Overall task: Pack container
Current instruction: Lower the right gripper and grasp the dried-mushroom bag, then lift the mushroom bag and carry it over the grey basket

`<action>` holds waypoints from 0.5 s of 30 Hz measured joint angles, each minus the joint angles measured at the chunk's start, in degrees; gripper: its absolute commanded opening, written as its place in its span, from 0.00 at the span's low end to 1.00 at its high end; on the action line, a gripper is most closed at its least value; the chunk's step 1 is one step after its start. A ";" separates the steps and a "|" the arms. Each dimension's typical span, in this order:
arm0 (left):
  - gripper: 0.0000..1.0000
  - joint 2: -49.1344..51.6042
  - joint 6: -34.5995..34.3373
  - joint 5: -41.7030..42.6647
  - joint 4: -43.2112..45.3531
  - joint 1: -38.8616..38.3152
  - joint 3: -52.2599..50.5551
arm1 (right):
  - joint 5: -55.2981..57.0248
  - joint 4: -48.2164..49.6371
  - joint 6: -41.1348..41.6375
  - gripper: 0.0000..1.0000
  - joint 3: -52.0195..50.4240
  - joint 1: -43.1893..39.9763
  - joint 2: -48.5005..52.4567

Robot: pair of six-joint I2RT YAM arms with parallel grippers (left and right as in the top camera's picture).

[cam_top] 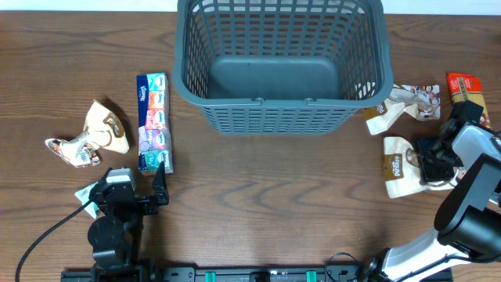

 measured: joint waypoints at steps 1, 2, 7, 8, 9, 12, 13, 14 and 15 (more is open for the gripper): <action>0.99 0.00 0.00 0.00 0.00 0.00 0.00 | 0.31 -0.15 0.02 0.01 -0.02 0.00 -0.02; 0.99 0.00 0.00 0.00 0.00 -0.02 0.00 | 0.63 -0.31 0.04 0.01 -0.02 0.00 -0.09; 0.99 0.00 -0.02 0.00 0.00 -0.02 0.00 | 0.96 -0.44 0.59 0.01 -0.04 0.00 -0.28; 0.99 0.00 0.00 0.00 0.00 0.00 0.00 | 0.96 -0.44 0.66 0.01 -0.04 0.00 -0.28; 0.99 0.00 0.00 0.00 0.00 0.00 0.00 | 0.96 -0.44 0.68 0.01 -0.04 0.00 -0.28; 0.98 0.00 0.00 0.00 0.00 0.00 0.00 | 0.98 -0.55 0.68 0.01 -0.04 0.00 -0.33; 0.99 0.00 0.00 0.00 0.00 0.00 0.00 | 0.96 -0.66 0.66 0.01 -0.04 0.00 -0.37; 0.99 0.00 -0.02 0.00 0.00 -0.02 0.00 | 0.90 -0.85 0.63 0.01 -0.04 0.00 -0.42; 0.99 0.00 0.00 0.00 0.00 -0.02 0.00 | 0.70 -1.22 0.46 0.01 -0.04 0.00 -0.55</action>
